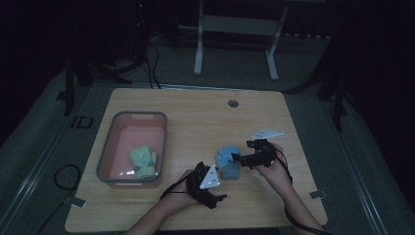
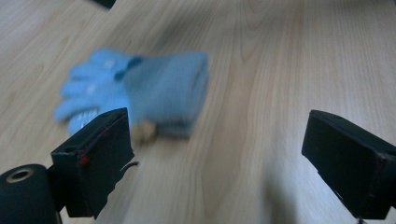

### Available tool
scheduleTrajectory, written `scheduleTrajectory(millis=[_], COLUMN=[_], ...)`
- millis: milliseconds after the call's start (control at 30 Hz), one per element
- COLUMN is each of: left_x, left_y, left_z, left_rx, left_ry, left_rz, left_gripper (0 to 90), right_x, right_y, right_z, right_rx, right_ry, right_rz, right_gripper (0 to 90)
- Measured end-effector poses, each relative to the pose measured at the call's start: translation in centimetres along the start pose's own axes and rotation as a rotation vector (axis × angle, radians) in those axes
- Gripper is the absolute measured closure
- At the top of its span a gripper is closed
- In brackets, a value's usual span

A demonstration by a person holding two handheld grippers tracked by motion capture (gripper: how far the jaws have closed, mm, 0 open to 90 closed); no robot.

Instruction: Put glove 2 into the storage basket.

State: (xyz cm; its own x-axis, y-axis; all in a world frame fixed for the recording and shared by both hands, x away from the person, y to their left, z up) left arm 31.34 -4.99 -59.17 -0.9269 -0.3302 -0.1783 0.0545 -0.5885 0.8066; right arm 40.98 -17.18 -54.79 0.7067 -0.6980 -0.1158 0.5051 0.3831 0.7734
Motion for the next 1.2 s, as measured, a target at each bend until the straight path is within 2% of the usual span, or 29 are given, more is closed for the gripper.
scheduleTrajectory(millis=[100, 200, 233, 300, 367, 433, 533, 633, 700, 733, 833, 867, 967, 1067, 1200], left_x=[-0.4, -0.8, -0.9, -1.2, -1.4, -1.6, -1.8, -1.9, -1.9, -2.0, -2.2, -2.4, -2.6, -2.7, -2.9], left_y=[0.8, 1.3, 1.4, 1.5, 1.4, 1.3, 1.1, 0.8, 0.7, 0.7, 0.6, 0.5, 0.4, 0.5, 0.6], left_z=[-0.9, -1.6, -1.9, -2.5, -3.0, -3.5, -4.0, -4.6, -4.8, -4.8, -4.8, -4.8, -4.8, -4.7, -4.7], left_rx=[-0.008, -0.023, -0.023, -0.039, -0.049, -0.057, -0.071, -0.089, -0.097, -0.096, -0.098, -0.102, -0.106, -0.112, -0.115], left_ry=[0.000, -0.006, -0.006, -0.010, -0.012, -0.021, -0.033, -0.029, -0.026, -0.022, -0.011, -0.001, 0.000, -0.006, -0.011], left_rz=[-0.048, -0.095, -0.111, -0.134, -0.154, -0.157, -0.167, -0.175, -0.180, -0.179, -0.177, -0.176, -0.169, -0.163, -0.139], left_gripper=[12.6, 15.3, 16.0, 20.5, 23.2, 27.8, 33.7, 37.8, 41.5, 42.4, 46.0, 52.3, 59.9, 66.1, 71.6], right_x=[0.2, 0.4, 0.5, 0.7, 0.9, 1.3, 1.7, 2.0, 2.3, 2.3, 2.3, 2.3, 2.2, 2.0, 1.6], right_y=[0.1, 0.0, -0.1, -0.1, -0.3, -0.4, -0.6, -0.8, -1.7, -2.0, -2.4, -2.7, -2.8, -2.9, -2.9], right_z=[-0.4, -1.1, -1.4, -2.0, -2.5, -3.2, -3.9, -4.3, -5.0, -5.2, -5.5, -5.8, -5.8, -5.8, -5.7], right_rx=[-0.004, -0.023, -0.032, -0.042, -0.059, -0.070, -0.082, -0.095, -0.127, -0.131, -0.142, -0.146, -0.146, -0.145, -0.149], right_ry=[0.018, 0.018, 0.026, 0.020, 0.013, 0.005, 0.005, -0.008, -0.017, -0.006, -0.007, -0.010, -0.026, -0.028, 0.001], right_rz=[-0.022, -0.014, -0.017, -0.006, -0.004, -0.001, -0.026, -0.035, -0.045, -0.048, -0.047, -0.036, -0.018, -0.005, 0.001], right_gripper=[11.2, 15.0, 20.4, 22.9, 29.5, 31.0, 31.8, 31.9, 31.8, 31.5, 31.0, 30.4, 30.3, 34.4, 48.3])
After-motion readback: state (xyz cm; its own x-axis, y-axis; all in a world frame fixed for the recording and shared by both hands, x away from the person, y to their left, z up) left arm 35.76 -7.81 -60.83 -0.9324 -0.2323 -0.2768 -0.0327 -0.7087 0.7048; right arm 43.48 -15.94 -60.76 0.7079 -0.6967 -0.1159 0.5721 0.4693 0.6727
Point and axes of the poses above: each handheld gripper's, and its own axes: z roughly backward along the jaws, y roughly out of its top, x roughly to its right, the point moved 8 cm from there along -z, roughly forward along the jaws, and after that the axes turned 2 degrees about x, right-handed, at the moved point
